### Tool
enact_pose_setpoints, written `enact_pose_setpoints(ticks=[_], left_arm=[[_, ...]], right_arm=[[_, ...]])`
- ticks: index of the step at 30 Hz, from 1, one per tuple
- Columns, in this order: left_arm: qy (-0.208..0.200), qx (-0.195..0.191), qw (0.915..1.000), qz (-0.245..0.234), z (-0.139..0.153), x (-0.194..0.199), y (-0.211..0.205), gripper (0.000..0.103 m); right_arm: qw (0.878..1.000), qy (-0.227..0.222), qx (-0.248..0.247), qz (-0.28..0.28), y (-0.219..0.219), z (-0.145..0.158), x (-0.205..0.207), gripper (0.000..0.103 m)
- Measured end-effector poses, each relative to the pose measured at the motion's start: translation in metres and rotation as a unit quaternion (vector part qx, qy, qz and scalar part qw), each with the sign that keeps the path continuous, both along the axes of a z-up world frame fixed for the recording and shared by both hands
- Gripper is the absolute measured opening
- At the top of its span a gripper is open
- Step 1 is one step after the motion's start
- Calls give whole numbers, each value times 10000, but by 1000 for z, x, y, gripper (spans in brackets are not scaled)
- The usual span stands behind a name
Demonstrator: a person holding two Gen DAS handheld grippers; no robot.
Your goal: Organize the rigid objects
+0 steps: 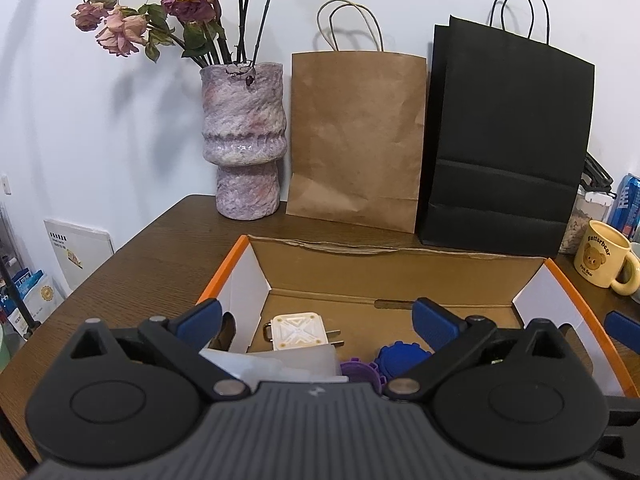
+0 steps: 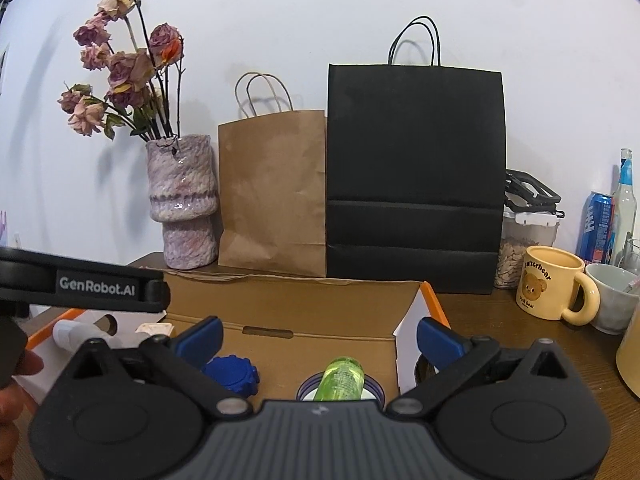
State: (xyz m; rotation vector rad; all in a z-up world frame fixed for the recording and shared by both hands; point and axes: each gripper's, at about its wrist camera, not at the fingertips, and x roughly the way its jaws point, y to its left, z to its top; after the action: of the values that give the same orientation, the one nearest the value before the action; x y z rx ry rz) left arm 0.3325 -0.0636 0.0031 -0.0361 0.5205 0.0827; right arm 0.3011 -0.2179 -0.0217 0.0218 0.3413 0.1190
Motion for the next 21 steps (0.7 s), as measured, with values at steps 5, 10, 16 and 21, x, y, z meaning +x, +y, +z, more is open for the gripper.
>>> enact_pose_setpoints(ticks=[5,10,16,21], left_arm=[[-4,59,10000,-22,1,-2,0,103],[-8,165,9999,-5,3,-6,0,103],[-59,299,9995,-52,6,-16,-1,103],[-70,290,9995,-31,8,-25,3,103]], right_arm=[[10000,4,17,15,0,1,-1,103],[10000,22,79,42,-2,3,-4,103],[9999,-23,134,47,-7,6,-13,103],[9999,-32,129,73,-9,8,-21,103]])
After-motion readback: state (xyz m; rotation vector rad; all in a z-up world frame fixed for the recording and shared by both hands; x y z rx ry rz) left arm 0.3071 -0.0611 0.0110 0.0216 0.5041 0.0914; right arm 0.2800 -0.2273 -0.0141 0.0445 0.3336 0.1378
